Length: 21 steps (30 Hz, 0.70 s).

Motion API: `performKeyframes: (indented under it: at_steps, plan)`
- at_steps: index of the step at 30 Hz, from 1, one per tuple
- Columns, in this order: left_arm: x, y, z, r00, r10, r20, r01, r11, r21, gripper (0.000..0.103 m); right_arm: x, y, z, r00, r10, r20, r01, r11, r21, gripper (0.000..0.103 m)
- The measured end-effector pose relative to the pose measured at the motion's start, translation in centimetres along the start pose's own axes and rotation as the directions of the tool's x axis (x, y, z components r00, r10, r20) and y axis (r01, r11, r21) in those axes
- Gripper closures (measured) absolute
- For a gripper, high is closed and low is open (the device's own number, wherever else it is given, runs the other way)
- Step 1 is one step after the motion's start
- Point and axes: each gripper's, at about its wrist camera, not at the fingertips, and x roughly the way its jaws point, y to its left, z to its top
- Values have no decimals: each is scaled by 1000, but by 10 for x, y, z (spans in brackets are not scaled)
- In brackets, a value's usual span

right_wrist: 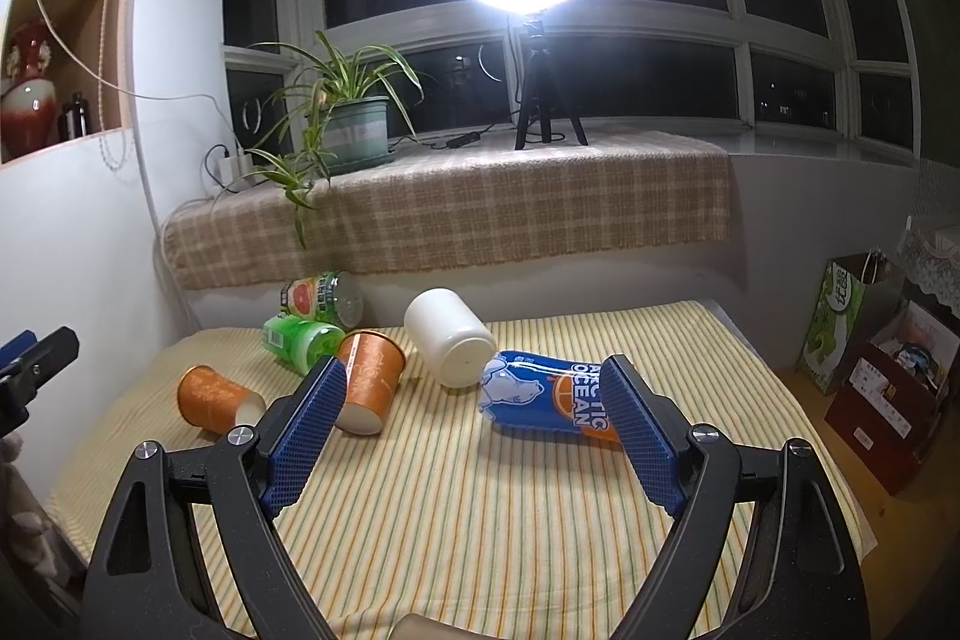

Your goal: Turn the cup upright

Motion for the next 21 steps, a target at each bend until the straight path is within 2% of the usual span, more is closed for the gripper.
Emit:
performKeyframes:
  at_steps: [21]
  plan:
    - [-1,9,-1,1000,0,1,0,1000,-2,0,-1,2,-2,1000,5,-4,-5,1000,5,17]
